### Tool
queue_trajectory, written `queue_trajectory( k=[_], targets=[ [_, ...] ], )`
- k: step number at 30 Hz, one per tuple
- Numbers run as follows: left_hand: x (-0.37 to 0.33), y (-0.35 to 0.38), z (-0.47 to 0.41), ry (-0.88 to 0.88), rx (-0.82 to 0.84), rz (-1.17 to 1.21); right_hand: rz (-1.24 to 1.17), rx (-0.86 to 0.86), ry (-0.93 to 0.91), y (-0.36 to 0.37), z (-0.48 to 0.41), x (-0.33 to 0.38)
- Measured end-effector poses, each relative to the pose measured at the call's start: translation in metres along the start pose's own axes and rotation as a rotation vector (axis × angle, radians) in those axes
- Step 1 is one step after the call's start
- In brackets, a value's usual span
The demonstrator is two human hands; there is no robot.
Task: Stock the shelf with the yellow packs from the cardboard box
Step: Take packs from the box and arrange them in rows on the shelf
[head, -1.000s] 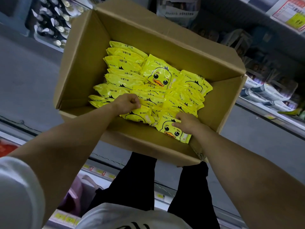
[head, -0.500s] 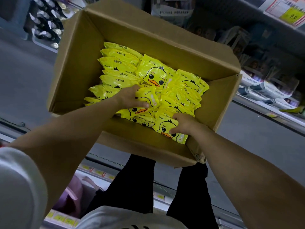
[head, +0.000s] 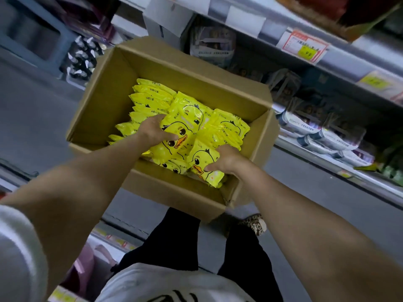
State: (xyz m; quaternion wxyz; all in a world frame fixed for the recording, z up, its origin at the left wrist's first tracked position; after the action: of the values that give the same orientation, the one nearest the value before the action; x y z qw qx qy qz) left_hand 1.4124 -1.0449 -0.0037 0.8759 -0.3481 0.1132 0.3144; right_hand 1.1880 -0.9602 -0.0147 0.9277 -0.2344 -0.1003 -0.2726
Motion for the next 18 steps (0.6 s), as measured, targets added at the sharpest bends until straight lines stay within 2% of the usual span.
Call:
queue_trajectory(
  k=[3,5,10,13,18],
  targets=[
    [-0.047,-0.005,0.04,0.017,-0.004,0.231,-0.17,-0.118,-0.075,-0.033,0.042,-0.004],
    [-0.09,-0.007,0.069,0.094,0.015,0.317,-0.284,-0.167,-0.107,-0.056,0.071,-0.012],
    [-0.2,-0.005,0.157,0.327,0.007,0.405,-0.395,-0.357,-0.223,-0.128,0.151,-0.064],
    [-0.262,0.011,0.205,0.455,0.064,0.436,-0.443,-0.459,-0.29,-0.175,0.214,-0.105],
    [-0.363,0.038,0.271,0.666,0.117,0.468,-0.674,-0.666,-0.417,-0.244,0.308,-0.175]
  ],
)
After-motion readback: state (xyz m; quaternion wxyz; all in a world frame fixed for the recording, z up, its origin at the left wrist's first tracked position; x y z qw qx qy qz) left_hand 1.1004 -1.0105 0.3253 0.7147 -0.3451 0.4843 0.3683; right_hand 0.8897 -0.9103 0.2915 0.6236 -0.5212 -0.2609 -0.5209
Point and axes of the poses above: each hand's wrist, its own z-axis away from the middle knuckle, its own y-axis out of the palm, x = y × z, the point moved 2 cm from there along -z, towards the middle knuckle, and after that the axes turned 1 degree about z, right-handed, at the moved point
